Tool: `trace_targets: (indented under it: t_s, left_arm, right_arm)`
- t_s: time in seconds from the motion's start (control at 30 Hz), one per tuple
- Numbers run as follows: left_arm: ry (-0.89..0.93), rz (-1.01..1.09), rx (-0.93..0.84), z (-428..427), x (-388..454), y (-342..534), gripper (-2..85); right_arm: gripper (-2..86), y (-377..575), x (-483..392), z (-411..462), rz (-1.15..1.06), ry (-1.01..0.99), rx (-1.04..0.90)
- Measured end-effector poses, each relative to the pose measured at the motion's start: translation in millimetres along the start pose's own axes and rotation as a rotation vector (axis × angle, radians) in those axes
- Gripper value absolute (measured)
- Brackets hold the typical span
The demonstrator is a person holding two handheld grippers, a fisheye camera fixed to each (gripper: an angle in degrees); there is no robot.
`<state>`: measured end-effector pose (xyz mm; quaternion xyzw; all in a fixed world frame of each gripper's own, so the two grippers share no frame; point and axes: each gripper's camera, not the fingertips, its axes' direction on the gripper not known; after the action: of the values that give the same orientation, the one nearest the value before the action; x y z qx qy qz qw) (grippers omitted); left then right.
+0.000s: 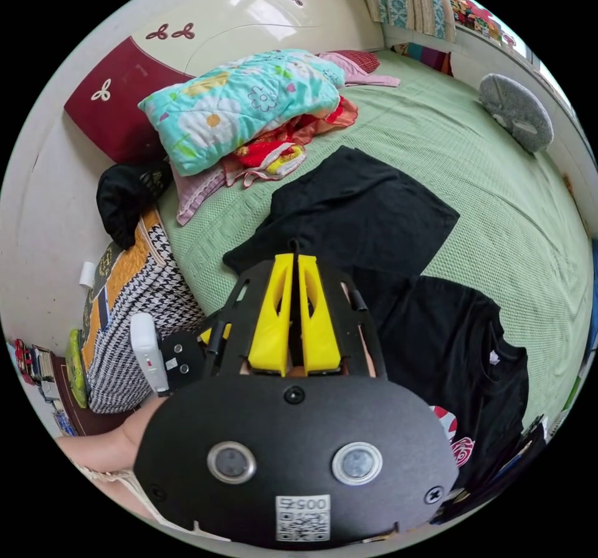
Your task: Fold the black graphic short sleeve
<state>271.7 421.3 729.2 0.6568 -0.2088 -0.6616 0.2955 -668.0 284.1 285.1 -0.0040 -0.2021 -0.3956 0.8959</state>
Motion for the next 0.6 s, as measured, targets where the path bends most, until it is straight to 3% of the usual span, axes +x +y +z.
trace_targets:
  t_s: [0.27,0.47,0.6]
  left_arm:
    - [-0.088,0.033,-0.040,-3.6,33.5,-7.0,1.9]
    - [-0.109,0.109,0.109,-64.2,73.9,8.3,0.7]
    - [-0.009,0.237,0.156,-85.6,125.3,19.9,0.7]
  right_arm:
    - [-1.5,3.9,26.3,-14.8,0.033,-0.021,0.000]
    - [-1.5,18.9,46.7,-61.7,0.043,-0.013,0.052]
    - [-1.5,52.7,73.2,-96.8,0.064,0.032,0.082]
